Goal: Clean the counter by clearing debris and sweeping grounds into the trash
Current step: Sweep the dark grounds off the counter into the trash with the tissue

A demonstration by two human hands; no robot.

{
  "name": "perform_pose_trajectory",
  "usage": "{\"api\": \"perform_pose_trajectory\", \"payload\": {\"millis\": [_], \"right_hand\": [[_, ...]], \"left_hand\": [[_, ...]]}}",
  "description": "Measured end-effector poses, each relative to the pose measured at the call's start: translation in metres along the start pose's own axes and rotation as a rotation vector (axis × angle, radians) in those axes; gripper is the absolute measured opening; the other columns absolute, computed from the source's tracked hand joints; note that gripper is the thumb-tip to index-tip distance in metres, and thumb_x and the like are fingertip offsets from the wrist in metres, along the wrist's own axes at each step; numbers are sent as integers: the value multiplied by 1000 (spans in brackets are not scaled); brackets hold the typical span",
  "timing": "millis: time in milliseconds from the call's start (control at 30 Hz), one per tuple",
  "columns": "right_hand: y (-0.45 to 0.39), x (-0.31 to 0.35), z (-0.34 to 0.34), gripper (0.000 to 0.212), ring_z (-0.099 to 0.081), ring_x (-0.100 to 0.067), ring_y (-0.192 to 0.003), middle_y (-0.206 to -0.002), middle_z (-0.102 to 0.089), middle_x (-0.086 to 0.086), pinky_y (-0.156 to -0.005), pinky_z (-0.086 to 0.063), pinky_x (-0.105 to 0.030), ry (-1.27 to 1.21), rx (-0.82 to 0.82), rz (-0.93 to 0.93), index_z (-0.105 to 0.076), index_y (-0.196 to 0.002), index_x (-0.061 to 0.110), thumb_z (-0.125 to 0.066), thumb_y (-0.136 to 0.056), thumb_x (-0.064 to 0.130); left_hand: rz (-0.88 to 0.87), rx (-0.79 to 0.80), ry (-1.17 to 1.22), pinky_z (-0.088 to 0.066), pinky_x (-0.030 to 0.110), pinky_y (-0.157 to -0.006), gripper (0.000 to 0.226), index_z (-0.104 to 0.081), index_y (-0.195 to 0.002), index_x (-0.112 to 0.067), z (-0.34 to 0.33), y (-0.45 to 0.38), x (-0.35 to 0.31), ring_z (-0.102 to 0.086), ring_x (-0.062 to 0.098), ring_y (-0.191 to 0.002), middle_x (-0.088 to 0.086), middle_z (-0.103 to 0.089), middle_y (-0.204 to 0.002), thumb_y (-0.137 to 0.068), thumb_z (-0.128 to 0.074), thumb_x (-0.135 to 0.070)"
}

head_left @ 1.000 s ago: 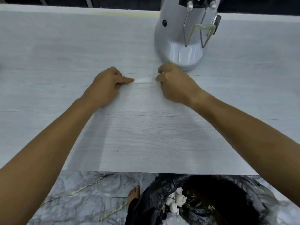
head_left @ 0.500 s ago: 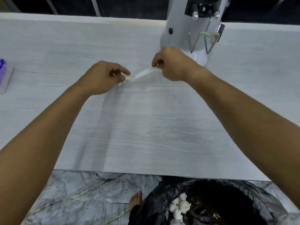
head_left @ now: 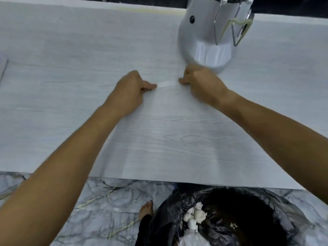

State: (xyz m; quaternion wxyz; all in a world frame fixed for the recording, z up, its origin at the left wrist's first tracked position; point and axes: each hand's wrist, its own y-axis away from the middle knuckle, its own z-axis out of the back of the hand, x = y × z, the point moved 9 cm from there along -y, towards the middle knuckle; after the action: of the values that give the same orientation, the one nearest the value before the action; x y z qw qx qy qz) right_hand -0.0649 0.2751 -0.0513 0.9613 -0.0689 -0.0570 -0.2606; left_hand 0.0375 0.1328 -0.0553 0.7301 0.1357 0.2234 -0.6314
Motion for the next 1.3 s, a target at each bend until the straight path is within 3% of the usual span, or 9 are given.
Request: {"api": "perform_pose_trajectory", "payload": {"millis": [133, 267, 333, 433, 600, 800, 1033, 1133, 1300], "right_hand": [[99, -17, 13, 54, -57, -28, -92, -101, -60, -8, -74, -51, -38, -59, -3, -6, -72, -108, 7, -30, -96, 38], [164, -29, 23, 33, -60, -29, -89, -103, -62, -7, -70, -56, -43, -80, 44, 27, -76, -107, 11, -47, -91, 8], [156, -22, 33, 40, -62, -30, -91, -103, -64, -9, -73, -57, -43, -98, 23, 91, -77, -103, 11, -56, -79, -13], [104, 2, 37, 46, -61, -25, -95, -105, -65, -7, -80, -53, -39, -159, -37, 87, -77, -106, 13, -54, -80, -17], [40, 76, -1, 19, -59, -23, -93, -102, -63, -7, -76, -45, -30, -200, 80, 255, -77, -98, 11, -58, -94, 7], [69, 54, 5, 23, -58, -22, -84, -96, -63, -6, -71, -46, -32, -175, 91, 327, -74, -88, 4, -60, -96, 21], [181, -61, 43, 52, -63, -28, -83, -95, -66, -9, -70, -54, -42, -141, 51, 236, -78, -90, 4, -38, -93, 38], [210, -96, 50, 26, -65, -28, -86, -98, -68, -7, -72, -56, -41, -122, 42, 134, -79, -96, 8, -55, -88, 6], [181, -105, 58, 37, -65, -21, -92, -103, -67, -6, -82, -46, -19, -256, -169, -89, -78, -105, 13, -60, -86, -12]], "left_hand": [[26, 59, 60, -44, 32, -70, 26, -70, -119, -22, -47, 64, -71, -52, 21, -83, 3, -50, -94, -97, -57, -19], [74, 139, 140, -34, 32, -51, 21, -48, -80, -31, -81, 120, -145, -45, 14, -65, -2, -46, -82, -99, -56, -31], [103, 111, 70, -32, 28, -51, 8, -61, -96, -27, -75, 123, -143, -45, 15, -68, 1, -51, -91, -99, -56, -21], [144, -100, -77, -33, 22, -64, 35, -69, -123, -20, -31, 111, -104, -50, 19, -78, 2, -49, -95, -94, -58, -3], [405, -217, -194, -39, 28, -74, 32, -69, -122, -13, 1, 145, -38, -57, 34, -88, 17, -54, -100, -96, -55, -2], [492, -283, -14, -35, 17, -65, 34, -63, -130, -16, -52, 171, -104, -45, 14, -76, 4, -45, -96, -99, -52, -7], [357, -117, 106, -40, 27, -66, 52, -51, -142, -21, -133, 141, -232, -41, 13, -84, -1, -40, -102, -95, -52, 0], [230, -42, 133, -46, 27, -64, 49, -54, -140, -24, -139, 132, -247, -46, 11, -80, -3, -43, -99, -96, -53, -2], [31, -216, 39, -45, 18, -74, 43, -69, -122, -18, -69, 75, -187, -52, 13, -80, -4, -46, -92, -91, -56, 8]]}}
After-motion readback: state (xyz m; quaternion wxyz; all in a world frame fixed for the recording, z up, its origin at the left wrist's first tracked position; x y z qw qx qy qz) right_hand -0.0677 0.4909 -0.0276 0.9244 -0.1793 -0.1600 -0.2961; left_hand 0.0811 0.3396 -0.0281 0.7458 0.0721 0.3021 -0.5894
